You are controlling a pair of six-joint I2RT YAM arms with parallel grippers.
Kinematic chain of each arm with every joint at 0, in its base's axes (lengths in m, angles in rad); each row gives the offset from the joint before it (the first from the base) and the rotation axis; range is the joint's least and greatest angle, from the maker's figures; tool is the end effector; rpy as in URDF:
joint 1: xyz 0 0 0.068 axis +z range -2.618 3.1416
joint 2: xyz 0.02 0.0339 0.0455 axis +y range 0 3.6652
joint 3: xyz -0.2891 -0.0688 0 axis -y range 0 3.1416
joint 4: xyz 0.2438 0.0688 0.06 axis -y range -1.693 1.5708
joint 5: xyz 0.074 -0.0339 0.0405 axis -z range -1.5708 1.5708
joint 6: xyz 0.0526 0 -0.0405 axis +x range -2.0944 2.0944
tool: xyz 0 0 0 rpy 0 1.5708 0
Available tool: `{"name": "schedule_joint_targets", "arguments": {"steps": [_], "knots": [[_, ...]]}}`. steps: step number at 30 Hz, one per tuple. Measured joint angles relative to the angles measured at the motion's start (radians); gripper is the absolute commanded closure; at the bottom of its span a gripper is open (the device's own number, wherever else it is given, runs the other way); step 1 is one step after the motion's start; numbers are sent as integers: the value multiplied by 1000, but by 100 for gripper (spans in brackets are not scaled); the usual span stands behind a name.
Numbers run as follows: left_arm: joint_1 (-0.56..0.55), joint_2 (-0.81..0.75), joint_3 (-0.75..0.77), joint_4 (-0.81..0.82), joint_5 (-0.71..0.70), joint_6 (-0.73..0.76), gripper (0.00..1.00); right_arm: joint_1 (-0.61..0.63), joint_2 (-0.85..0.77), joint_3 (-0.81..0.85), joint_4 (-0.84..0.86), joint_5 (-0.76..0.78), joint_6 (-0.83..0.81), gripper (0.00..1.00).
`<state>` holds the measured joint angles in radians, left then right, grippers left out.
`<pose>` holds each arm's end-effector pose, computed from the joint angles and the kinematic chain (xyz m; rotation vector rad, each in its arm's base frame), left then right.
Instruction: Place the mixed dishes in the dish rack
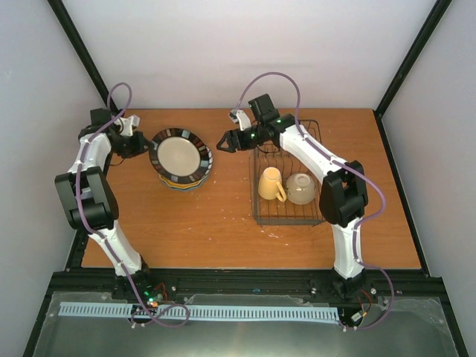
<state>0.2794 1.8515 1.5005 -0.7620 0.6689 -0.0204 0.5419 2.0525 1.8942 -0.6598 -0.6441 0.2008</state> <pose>0.3941 0.0791 0.2604 -0.1732 2.5020 -0.7862 0.3979 0.2764 0.3058 -0.7319 2.3523 1.1097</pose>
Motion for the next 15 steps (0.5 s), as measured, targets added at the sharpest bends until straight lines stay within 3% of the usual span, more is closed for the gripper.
{"name": "schedule_joint_targets", "arguments": {"steps": [15], "knots": [[82,-24,-77,56,143,11,99,0,156,118,58,-130,60,25]]}}
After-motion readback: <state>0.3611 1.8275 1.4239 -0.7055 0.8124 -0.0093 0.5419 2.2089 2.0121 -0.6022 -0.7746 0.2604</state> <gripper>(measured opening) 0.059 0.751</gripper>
